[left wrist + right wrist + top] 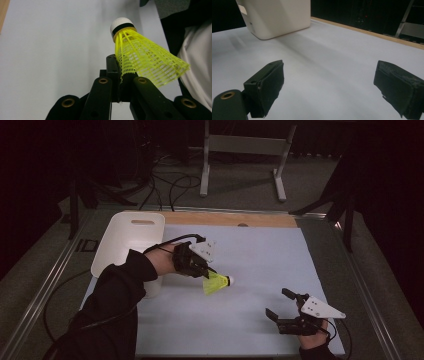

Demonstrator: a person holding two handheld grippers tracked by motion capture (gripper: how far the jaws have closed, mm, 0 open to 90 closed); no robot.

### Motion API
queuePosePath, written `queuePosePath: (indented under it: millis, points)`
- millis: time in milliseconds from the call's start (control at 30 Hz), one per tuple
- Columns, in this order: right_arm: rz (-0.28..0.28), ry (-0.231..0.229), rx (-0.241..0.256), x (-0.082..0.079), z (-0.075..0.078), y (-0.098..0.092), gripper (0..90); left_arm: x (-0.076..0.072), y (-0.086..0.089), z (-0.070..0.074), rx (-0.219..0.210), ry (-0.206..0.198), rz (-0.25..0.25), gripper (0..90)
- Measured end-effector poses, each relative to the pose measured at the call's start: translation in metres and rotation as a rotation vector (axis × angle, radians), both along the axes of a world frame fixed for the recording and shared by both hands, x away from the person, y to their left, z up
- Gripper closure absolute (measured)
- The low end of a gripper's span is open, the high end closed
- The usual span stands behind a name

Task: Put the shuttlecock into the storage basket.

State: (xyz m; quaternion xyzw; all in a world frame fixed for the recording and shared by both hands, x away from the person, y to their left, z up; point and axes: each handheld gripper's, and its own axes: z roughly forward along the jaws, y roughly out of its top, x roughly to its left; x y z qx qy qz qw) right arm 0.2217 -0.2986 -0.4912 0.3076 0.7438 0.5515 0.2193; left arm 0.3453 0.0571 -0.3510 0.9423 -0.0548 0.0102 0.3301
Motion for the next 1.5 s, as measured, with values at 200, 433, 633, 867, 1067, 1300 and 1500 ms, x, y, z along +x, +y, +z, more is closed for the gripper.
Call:
queuePosePath:
  millis: [200, 433, 633, 867, 1067, 1300, 1500]
  points:
    - [0.0, -0.005, -0.001, 0.0, 0.0, 0.001, 9.1, 0.0, 0.015, 0.011, -0.02, -0.005, -0.01, 89.6]
    - [0.001, -0.006, -0.003, 0.0, 0.0, 0.001, 9.1, 0.0, 0.033, 0.023, -0.031, -0.019, 0.001, 89.5]
    - [-0.001, -0.008, -0.002, -0.001, 0.001, 0.001, 9.1, 0.002, 0.054, 0.032, -0.074, -0.015, 0.022, 89.6]
    - [0.001, -0.008, -0.005, -0.001, 0.001, 0.002, 9.2, -0.002, 0.079, 0.043, -0.1, -0.014, 0.028, 89.5]
    - [0.001, -0.01, -0.006, -0.001, 0.001, 0.002, 9.2, -0.003, 0.096, 0.05, -0.105, -0.011, 0.046, 89.5]
    - [-0.002, -0.011, -0.005, 0.0, 0.002, 0.002, 9.2, -0.001, 0.126, 0.055, -0.12, -0.03, 0.086, 89.5]
    - [-0.002, -0.01, -0.001, 0.0, 0.002, 0.002, 9.1, 0.001, 0.143, 0.058, -0.107, -0.035, 0.106, 89.5]
